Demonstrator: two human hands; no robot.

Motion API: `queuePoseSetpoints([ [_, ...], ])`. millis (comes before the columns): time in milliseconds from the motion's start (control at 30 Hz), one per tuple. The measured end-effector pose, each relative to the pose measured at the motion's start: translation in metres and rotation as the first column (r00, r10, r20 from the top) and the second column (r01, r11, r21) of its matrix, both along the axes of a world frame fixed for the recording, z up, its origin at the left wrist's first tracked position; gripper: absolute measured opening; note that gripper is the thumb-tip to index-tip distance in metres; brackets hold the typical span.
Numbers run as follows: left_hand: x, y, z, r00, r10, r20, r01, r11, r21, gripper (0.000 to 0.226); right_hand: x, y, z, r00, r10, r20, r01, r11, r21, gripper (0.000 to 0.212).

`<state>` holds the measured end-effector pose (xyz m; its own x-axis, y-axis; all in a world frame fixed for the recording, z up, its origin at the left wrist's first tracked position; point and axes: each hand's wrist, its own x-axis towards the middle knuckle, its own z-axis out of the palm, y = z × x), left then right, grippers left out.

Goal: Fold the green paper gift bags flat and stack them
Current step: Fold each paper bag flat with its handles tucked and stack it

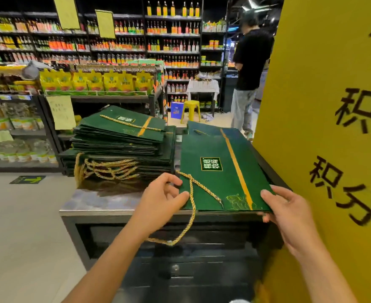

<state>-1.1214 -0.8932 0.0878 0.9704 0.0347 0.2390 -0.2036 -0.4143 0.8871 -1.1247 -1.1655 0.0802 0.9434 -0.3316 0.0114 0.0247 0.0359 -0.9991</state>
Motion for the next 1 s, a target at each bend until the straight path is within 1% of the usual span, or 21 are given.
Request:
queuePoseSetpoints([
  [67, 0.007, 0.001, -0.001, 1.0, -0.013, 0.022, 0.01, 0.993, 0.118, 0.022, 0.001, -0.003, -0.003, 1.0, -0.03, 0.01, 0.031, 0.969, -0.246, 0.037],
  [133, 0.011, 0.002, 0.001, 0.999, -0.047, -0.005, 0.048, 0.986, 0.16, 0.022, 0.003, -0.006, -0.004, 0.995, -0.082, 0.052, 0.097, 0.855, -0.509, 0.041],
  [200, 0.013, 0.003, 0.003, 0.998, -0.064, -0.01, 0.065, 0.983, 0.173, 0.023, 0.005, -0.008, -0.003, 0.988, -0.118, 0.096, 0.152, 0.72, -0.677, 0.046],
  [267, 0.016, 0.004, 0.003, 0.999, -0.047, 0.006, 0.046, 0.983, 0.176, 0.026, 0.006, -0.005, -0.003, 0.987, -0.109, 0.116, 0.159, 0.594, -0.788, 0.046],
  [300, 0.017, 0.004, 0.003, 0.999, -0.043, 0.011, 0.04, 0.983, 0.178, 0.03, 0.007, -0.003, -0.003, 0.989, -0.096, 0.116, 0.15, 0.551, -0.821, 0.046],
  [400, 0.019, 0.004, 0.002, 0.997, -0.069, 0.018, 0.064, 0.98, 0.187, 0.046, 0.01, 0.003, -0.008, 0.986, -0.075, 0.147, 0.165, 0.461, -0.872, 0.041],
  [433, 0.019, 0.004, 0.002, 0.997, -0.074, 0.02, 0.069, 0.977, 0.199, 0.045, 0.009, 0.005, -0.01, 0.983, -0.064, 0.17, 0.181, 0.449, -0.875, 0.038],
  [467, 0.019, 0.005, 0.001, 0.997, -0.074, 0.022, 0.068, 0.975, 0.212, 0.041, 0.007, 0.008, -0.012, 0.977, -0.042, 0.207, 0.203, 0.462, -0.863, 0.033],
  [533, 0.02, 0.007, 0.0, 0.997, -0.07, 0.017, 0.065, 0.975, 0.212, 0.034, 0.0, 0.014, -0.016, 0.954, 0.021, 0.299, 0.24, 0.545, -0.803, 0.02],
  [600, 0.021, 0.007, -0.001, 0.998, -0.068, 0.013, 0.064, 0.977, 0.202, 0.033, -0.013, 0.024, -0.021, 0.914, 0.079, 0.399, 0.266, 0.625, -0.733, 0.009],
  [667, 0.022, 0.008, -0.001, 0.999, -0.05, 0.019, 0.045, 0.978, 0.205, 0.032, -0.028, 0.036, -0.029, 0.872, 0.144, 0.468, 0.256, 0.682, -0.685, 0.006],
  [733, 0.022, 0.008, -0.001, 0.999, -0.04, 0.011, 0.037, 0.981, 0.193, 0.032, -0.039, 0.046, -0.041, 0.853, 0.212, 0.477, 0.193, 0.722, -0.665, 0.007],
  [767, 0.022, 0.008, -0.001, 0.999, -0.042, 0.005, 0.041, 0.982, 0.185, 0.032, -0.043, 0.05, -0.048, 0.863, 0.262, 0.431, 0.103, 0.745, -0.66, 0.005],
  [800, 0.022, 0.008, -0.001, 0.999, -0.046, 0.0, 0.045, 0.982, 0.181, 0.032, -0.045, 0.054, -0.054, 0.886, 0.326, 0.329, -0.042, 0.764, -0.644, 0.004],
  [833, 0.022, 0.008, -0.001, 0.999, -0.049, -0.003, 0.049, 0.983, 0.179, 0.032, -0.045, 0.058, -0.06, 0.901, 0.399, 0.169, -0.219, 0.755, -0.618, 0.012],
  [867, 0.022, 0.008, -0.001, 0.999, -0.051, -0.005, 0.051, 0.983, 0.177, 0.032, -0.043, 0.061, -0.068, 0.887, 0.461, -0.008, -0.374, 0.71, -0.596, 0.025],
  [900, 0.022, 0.007, -0.001, 0.999, -0.054, -0.006, 0.054, 0.983, 0.174, 0.032, -0.039, 0.064, -0.077, 0.855, 0.496, -0.153, -0.479, 0.641, -0.6, 0.036],
  [933, 0.022, 0.008, 0.0, 0.998, -0.057, -0.007, 0.057, 0.984, 0.171, 0.032, -0.034, 0.067, -0.087, 0.824, 0.51, -0.245, -0.537, 0.57, -0.622, 0.045],
  [967, 0.023, 0.008, -0.001, 0.998, -0.061, -0.009, 0.061, 0.984, 0.168, 0.032, -0.03, 0.072, -0.097, 0.806, 0.518, -0.287, -0.561, 0.511, -0.651, 0.05],
  [1000, 0.023, 0.008, -0.001, 0.998, -0.063, -0.012, 0.064, 0.984, 0.166, 0.032, -0.026, 0.076, -0.106, 0.805, 0.518, -0.29, -0.555, 0.485, -0.675, 0.047],
])
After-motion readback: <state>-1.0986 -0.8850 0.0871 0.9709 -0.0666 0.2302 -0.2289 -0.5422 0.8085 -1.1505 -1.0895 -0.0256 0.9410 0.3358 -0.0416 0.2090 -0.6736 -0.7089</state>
